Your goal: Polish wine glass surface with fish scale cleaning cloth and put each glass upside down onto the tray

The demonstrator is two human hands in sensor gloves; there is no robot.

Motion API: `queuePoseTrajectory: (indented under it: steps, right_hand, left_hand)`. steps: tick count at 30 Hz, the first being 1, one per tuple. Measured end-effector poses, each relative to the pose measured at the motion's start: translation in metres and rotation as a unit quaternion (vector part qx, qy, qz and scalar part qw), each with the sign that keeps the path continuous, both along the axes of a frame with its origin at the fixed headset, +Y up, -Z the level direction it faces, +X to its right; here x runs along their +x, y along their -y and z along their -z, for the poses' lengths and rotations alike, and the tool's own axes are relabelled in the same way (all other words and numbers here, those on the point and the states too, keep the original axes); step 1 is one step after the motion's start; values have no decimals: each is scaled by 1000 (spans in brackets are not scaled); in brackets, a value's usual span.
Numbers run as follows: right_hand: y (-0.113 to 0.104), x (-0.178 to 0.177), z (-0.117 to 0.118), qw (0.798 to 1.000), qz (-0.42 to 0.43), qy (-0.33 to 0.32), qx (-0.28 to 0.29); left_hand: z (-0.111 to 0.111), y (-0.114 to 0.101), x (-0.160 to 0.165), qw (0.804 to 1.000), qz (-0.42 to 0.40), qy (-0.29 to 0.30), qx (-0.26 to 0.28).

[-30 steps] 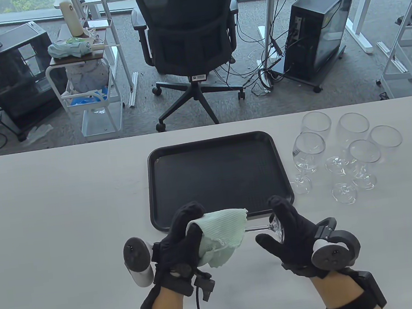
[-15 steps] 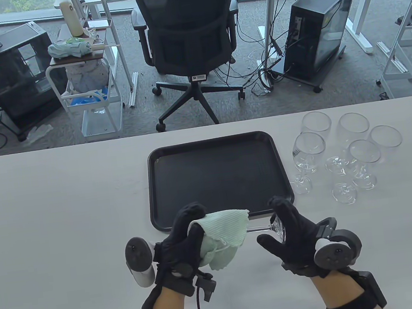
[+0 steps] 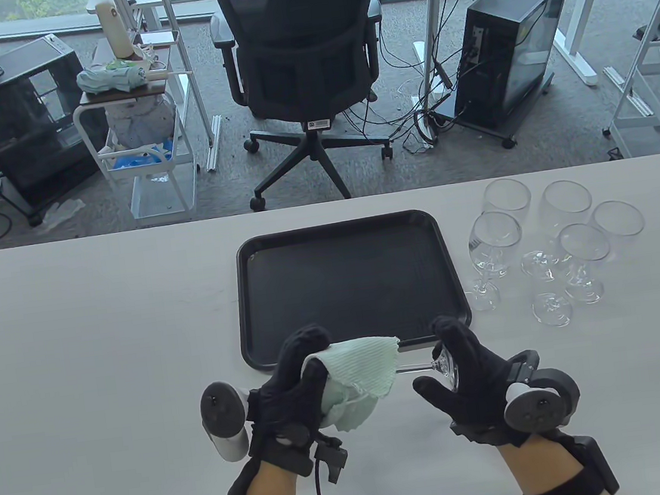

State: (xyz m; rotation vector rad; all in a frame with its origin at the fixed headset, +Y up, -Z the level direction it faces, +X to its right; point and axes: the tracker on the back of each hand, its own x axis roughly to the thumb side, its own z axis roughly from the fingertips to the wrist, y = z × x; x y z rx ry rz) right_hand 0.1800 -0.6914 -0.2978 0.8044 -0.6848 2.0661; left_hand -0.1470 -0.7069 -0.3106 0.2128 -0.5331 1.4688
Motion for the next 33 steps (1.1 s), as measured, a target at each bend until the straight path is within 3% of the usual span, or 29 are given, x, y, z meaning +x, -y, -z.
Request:
queuePoseTrajectory:
  steps: [4, 6, 9, 11, 15, 18, 19, 24, 26, 29, 32, 33]
  right_hand:
    - [6, 3, 6, 988, 65, -33, -140]
    - [3, 3, 4, 993, 40, -22, -105]
    - [-5, -3, -4, 999, -51, 9, 17]
    - [-7, -4, -7, 996, -67, 24, 59]
    - [0, 1, -2, 1000, 15, 5, -23]
    - [6, 6, 5, 990, 77, -31, -116]
    - [6, 6, 6, 988, 85, -48, -118]
    - [0, 1, -3, 999, -39, -3, 23]
    - [-2, 1, -5, 998, -42, 12, 50]
    - [1, 2, 0, 999, 25, -10, -24]
    - [6, 5, 5, 988, 70, -27, -133]
    - [6, 5, 4, 989, 68, -36, -128]
  left_hand:
    - [-2, -3, 2, 999, 20, -16, 35]
    - [0, -2, 1, 1000, 11, -3, 27]
    - [2, 1, -3, 1000, -13, -4, 0]
    - [3, 2, -3, 1000, -17, 16, -11]
    - [-1, 0, 2, 1000, 1, 1, 10]
    - [-3, -1, 5, 999, 6, -7, 37]
    - [-2, -2, 4, 999, 6, -11, 38]
    - [1, 2, 0, 1000, -15, 3, 2]
    - [1, 4, -1, 1000, -17, 13, -4]
    - [-1, 2, 3, 1000, -7, 4, 7]
    - [-2, 0, 4, 999, 8, -10, 32]
    - [-1, 1, 3, 1000, 8, -13, 26]
